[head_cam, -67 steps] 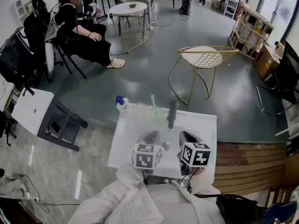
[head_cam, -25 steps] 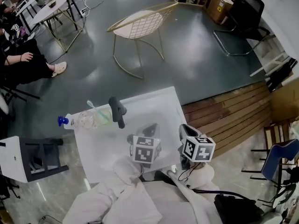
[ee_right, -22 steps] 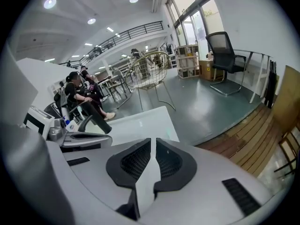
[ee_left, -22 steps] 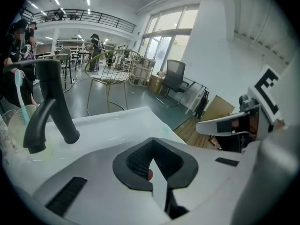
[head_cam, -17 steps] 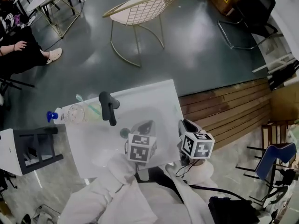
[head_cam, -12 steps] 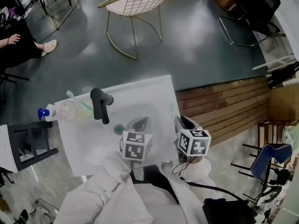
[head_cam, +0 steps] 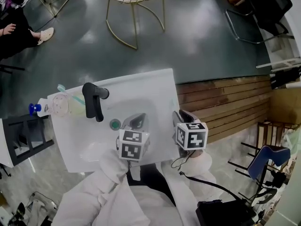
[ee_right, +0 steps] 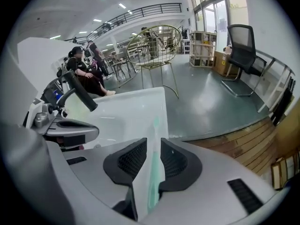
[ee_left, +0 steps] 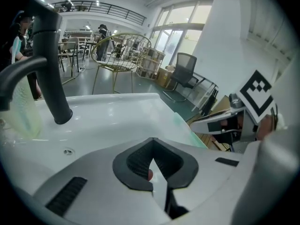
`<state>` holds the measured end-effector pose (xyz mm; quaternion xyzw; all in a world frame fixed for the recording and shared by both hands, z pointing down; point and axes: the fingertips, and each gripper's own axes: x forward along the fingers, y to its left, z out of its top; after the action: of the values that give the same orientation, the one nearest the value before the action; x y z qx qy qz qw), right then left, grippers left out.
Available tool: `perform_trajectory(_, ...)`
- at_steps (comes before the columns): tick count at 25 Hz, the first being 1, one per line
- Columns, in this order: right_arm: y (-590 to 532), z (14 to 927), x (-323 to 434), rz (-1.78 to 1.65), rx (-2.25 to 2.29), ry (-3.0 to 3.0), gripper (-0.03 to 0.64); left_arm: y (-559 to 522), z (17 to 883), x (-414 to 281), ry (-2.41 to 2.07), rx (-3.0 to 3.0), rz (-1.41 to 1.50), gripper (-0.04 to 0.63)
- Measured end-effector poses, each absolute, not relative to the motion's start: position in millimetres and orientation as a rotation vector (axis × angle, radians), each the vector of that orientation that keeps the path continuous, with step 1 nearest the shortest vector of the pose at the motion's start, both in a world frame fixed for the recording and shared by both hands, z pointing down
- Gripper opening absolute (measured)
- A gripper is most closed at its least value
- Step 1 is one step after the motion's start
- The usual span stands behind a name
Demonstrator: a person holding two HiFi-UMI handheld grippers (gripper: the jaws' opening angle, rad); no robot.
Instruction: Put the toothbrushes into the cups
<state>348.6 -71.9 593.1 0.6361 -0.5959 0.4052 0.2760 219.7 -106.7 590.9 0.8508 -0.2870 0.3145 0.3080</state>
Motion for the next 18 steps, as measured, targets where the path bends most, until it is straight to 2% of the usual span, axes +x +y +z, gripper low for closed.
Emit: perform_trajectory(18,-72,614,346,1.079,1.648,-1.561,0.086,-102,597,200,-0.8,2.212,0.839,-0.002)
